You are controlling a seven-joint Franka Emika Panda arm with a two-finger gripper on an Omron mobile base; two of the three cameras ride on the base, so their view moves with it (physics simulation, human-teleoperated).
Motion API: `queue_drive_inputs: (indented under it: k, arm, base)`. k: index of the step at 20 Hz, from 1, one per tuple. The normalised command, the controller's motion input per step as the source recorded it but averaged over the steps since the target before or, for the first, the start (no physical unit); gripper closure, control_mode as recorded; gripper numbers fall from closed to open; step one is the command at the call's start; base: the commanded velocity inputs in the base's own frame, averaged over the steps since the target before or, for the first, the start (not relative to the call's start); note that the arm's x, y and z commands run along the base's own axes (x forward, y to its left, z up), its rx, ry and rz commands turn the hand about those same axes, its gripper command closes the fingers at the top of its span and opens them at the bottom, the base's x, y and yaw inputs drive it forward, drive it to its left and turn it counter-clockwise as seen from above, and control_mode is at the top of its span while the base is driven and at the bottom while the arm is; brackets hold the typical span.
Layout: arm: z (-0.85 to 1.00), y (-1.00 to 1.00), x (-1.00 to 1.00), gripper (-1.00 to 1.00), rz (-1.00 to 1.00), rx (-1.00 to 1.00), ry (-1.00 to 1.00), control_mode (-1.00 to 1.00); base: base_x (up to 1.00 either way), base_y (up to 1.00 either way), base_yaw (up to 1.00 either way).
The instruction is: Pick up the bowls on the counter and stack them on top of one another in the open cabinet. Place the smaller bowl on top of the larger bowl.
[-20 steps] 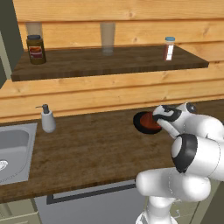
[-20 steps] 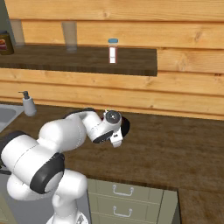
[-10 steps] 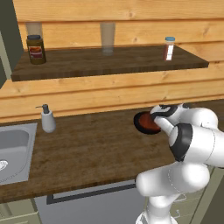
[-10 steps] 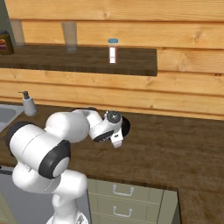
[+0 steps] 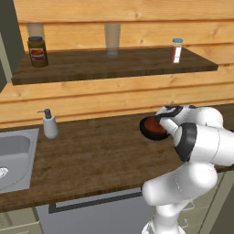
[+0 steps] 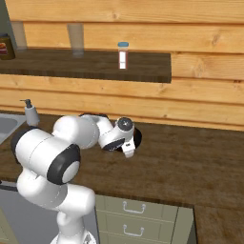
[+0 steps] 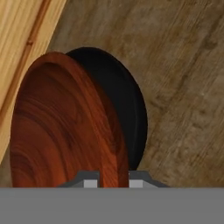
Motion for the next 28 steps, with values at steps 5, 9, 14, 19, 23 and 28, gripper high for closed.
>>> queue_drive_inputs:
  k: [5, 9, 14, 19, 23, 28]
  arm:
    - [0.00, -0.15, 0.35, 1.00, 0.00, 0.00, 0.01, -1.00]
    - [-0.16, -0.10, 0.21, 1.00, 0.00, 0.00, 0.04, -1.00]
    - [-0.35, 0.00, 0.22, 1.00, 0.00, 0.00, 0.00, -1.00]
    - [-0.32, 0.00, 0.32, 1.00, 0.00, 0.00, 0.00, -1.00]
    - [-0.29, 0.02, 0.27, -1.00, 0.00, -0.01, 0.01, -1.00]
    - [-0.08, 0.02, 0.09, -1.00, 0.00, -0.01, 0.01, -1.00]
  base:
    - [0.00, 0.00, 0.00]
    - [0.00, 0.00, 0.00]
    - [0.00, 0.00, 0.00]
    - [0.00, 0.00, 0.00]
    - [0.00, 0.00, 0.00]
    - [0.00, 0.00, 0.00]
